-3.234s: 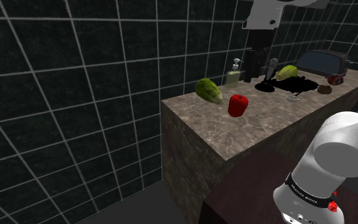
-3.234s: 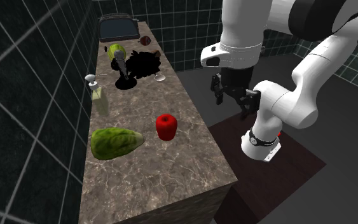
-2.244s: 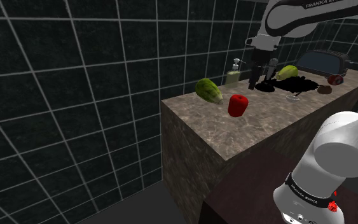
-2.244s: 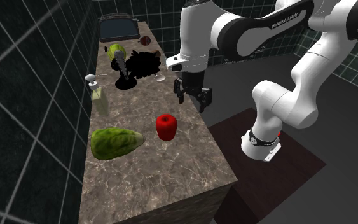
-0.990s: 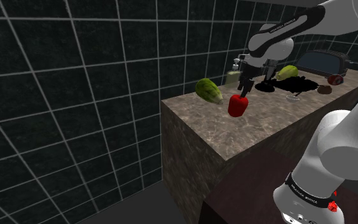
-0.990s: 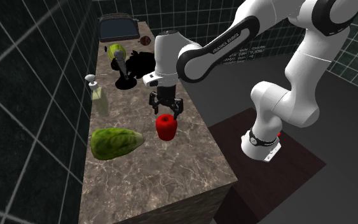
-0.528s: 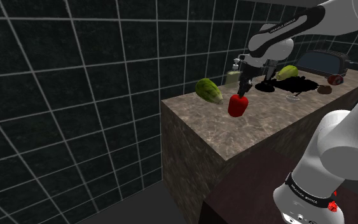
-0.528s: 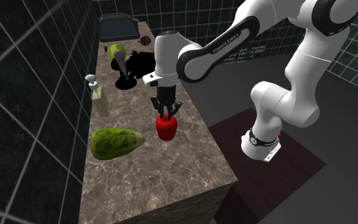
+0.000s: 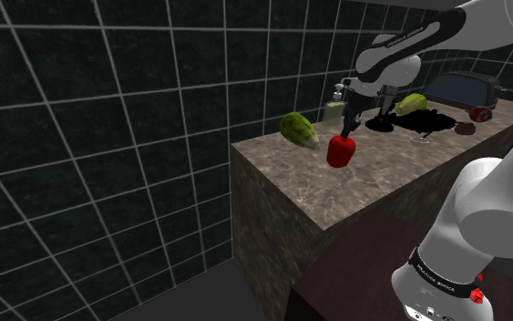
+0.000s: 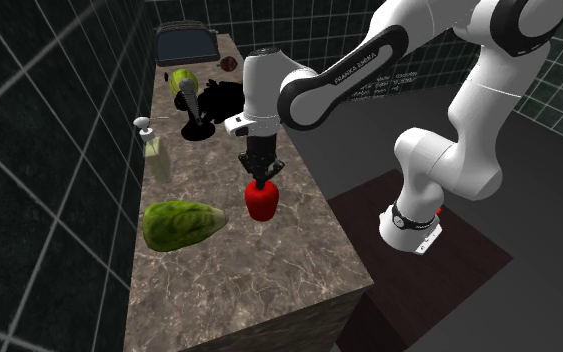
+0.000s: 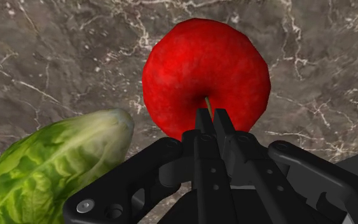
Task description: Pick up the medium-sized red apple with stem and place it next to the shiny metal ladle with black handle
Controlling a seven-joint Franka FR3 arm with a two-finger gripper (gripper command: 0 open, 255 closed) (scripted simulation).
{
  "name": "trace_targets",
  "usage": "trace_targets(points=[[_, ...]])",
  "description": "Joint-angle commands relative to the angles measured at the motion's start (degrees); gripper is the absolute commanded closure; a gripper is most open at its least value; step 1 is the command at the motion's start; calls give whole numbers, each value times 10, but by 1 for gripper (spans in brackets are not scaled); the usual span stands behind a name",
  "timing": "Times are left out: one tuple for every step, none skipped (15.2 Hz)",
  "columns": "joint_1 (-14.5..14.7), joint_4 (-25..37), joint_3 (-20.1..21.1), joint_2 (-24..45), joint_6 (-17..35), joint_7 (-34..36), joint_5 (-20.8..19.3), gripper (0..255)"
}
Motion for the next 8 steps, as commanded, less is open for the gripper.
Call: trace_targets(points=[[-1,4,2,-4,-8,3,-3,255],[-2,9,5,-9,-16,6,-5,255],[-3,13,7,-13,-24,9,-8,255],[-4,18,9,-17,-33,12,-10,255],[-5,23,11,-20,-41,14,-12,255],[-6,28,14,-24,-49,17,-14,255],[-6,33,16,-27,-57,19,-15,255],[-7,39,18,-31,-65,21,-17,255]])
